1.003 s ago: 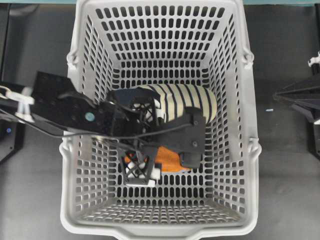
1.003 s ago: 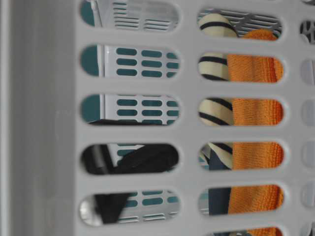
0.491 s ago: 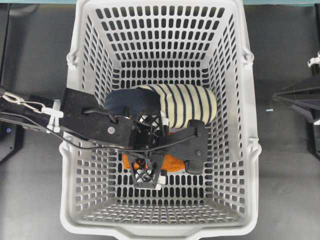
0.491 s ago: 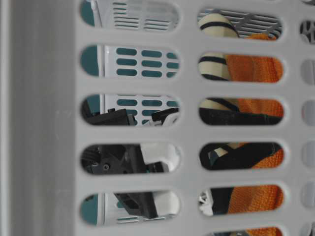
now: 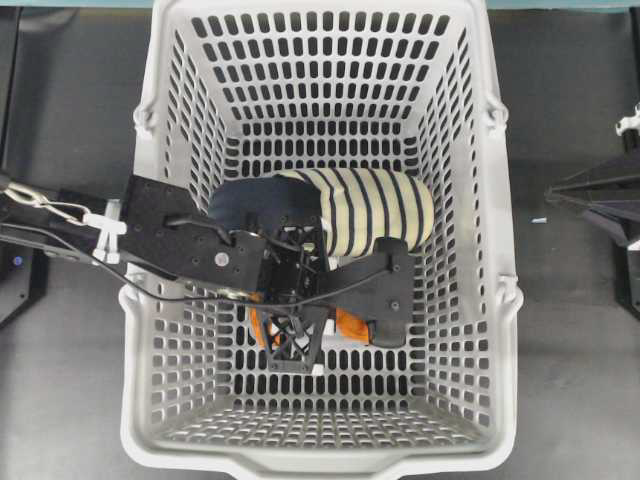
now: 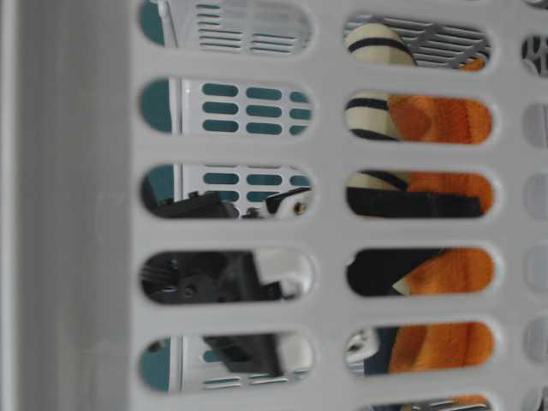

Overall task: Pick up the orange cloth from the shopping basket with the left arm.
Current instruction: 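Lift the orange cloth with the left gripper up out of the basket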

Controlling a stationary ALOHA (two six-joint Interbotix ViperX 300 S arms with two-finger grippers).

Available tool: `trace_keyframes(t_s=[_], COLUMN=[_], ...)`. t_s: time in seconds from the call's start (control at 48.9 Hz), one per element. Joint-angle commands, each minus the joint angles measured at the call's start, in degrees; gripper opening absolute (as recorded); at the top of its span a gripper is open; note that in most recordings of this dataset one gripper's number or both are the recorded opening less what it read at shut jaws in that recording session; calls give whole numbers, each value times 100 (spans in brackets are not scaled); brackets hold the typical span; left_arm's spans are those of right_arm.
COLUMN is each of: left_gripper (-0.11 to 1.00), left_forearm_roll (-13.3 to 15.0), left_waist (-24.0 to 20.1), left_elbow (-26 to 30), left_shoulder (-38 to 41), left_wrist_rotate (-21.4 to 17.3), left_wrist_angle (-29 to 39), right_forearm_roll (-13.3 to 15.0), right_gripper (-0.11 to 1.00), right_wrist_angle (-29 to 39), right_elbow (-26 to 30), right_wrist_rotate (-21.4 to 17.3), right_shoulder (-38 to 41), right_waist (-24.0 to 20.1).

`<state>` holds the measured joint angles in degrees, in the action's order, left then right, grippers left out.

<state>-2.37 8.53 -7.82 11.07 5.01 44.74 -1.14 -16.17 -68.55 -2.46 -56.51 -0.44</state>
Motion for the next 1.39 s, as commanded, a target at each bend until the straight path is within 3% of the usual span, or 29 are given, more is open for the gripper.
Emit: trace_keyframes(t_s=[0.0, 0.389, 0.716, 0.88, 1.371], left_gripper=[12, 12, 12, 12, 12], left_forearm_roll=[-18, -18, -18, -18, -18], left_waist=[-9, -79, -114, -141, -167], left_elbow=[290, 2197, 3604, 3920, 3911], left_shoulder=[-308, -1099, -896, -677, -606], left_wrist_rotate=[-18, -185, -308, -299, -290], left_wrist_angle=[211, 2074, 3173, 3560, 3595], right_forearm_roll=[-18, -18, -18, -18, -26], right_gripper=[-1, -1, -1, -1, -1], right_wrist_angle=[-26, -26, -26, -26, -26], right_elbow=[26, -18, -26, -35, -62], right_wrist_rotate=[0, 0, 0, -9, 0], right_shoulder=[9, -18, -44, -53, -105], right_waist=[-9, 0, 0, -9, -9])
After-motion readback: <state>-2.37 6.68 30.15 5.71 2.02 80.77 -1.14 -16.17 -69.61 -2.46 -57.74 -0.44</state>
